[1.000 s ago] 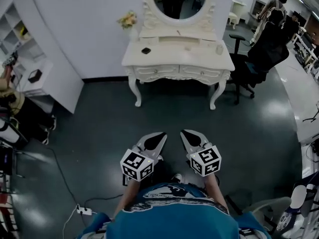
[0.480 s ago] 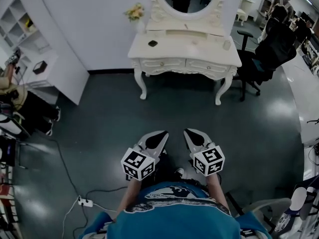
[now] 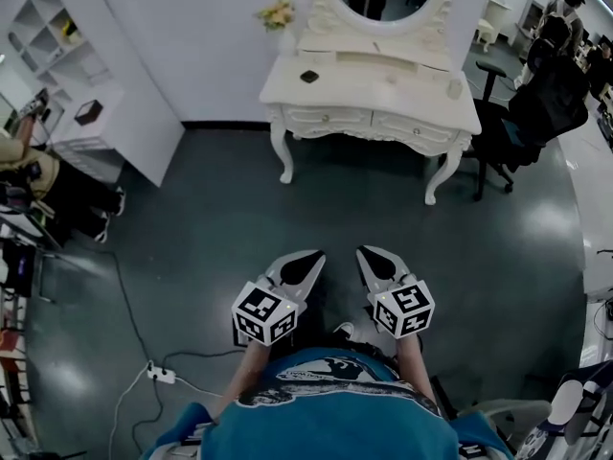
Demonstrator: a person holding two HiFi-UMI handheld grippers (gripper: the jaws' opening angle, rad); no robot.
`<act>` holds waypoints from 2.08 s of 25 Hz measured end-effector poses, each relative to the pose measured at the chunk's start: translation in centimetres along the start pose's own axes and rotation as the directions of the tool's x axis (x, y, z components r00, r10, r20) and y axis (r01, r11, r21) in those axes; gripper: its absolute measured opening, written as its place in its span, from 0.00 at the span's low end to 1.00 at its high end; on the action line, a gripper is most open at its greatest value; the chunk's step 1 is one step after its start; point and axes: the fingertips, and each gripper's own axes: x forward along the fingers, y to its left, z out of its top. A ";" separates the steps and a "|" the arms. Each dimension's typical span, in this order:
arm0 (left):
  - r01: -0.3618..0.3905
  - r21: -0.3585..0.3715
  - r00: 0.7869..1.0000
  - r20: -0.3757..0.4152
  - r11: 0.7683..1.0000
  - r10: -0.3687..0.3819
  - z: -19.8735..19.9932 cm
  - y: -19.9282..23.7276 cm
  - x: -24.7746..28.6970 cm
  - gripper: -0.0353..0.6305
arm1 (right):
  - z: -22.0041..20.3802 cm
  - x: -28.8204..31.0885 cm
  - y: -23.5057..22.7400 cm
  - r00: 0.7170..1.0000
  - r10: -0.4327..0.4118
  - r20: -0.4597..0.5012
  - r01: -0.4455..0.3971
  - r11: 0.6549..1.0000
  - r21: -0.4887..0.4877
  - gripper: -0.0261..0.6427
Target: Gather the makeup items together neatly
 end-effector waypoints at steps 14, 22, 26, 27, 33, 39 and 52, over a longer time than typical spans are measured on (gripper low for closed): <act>-0.003 -0.002 1.000 -0.026 1.000 0.003 3.9 13.5 7.8 0.07 | 4.3 11.1 -7.4 0.998 -0.064 -0.020 0.064 0.998 0.016 0.04; 0.030 0.007 0.999 -0.034 1.000 -0.030 8.4 24.1 11.5 0.07 | 8.1 20.9 -10.6 0.993 -0.117 -0.032 0.118 0.992 0.046 0.04; 0.050 0.009 0.998 -0.044 0.999 -0.050 9.5 28.6 12.2 0.07 | 9.5 25.4 -11.0 0.990 -0.134 -0.043 0.136 0.990 0.045 0.04; 0.055 0.010 0.998 -0.043 0.998 -0.055 9.8 29.7 12.3 0.07 | 9.9 26.5 -11.1 0.989 -0.139 -0.044 0.141 0.989 0.043 0.04; 0.074 0.011 0.996 -0.047 0.997 -0.073 10.6 35.4 12.6 0.07 | 10.7 31.2 -11.1 0.983 -0.174 -0.064 0.176 0.984 0.026 0.04; 0.093 -0.037 0.995 -0.040 0.995 -0.094 10.1 37.4 12.7 0.07 | 11.0 32.9 -11.5 0.973 -0.202 -0.113 0.203 0.979 -0.003 0.04; 0.007 -0.092 0.999 -0.049 0.996 -0.012 10.0 42.3 13.8 0.07 | 11.9 39.3 -13.7 0.978 -0.132 -0.161 0.127 0.991 -0.037 0.04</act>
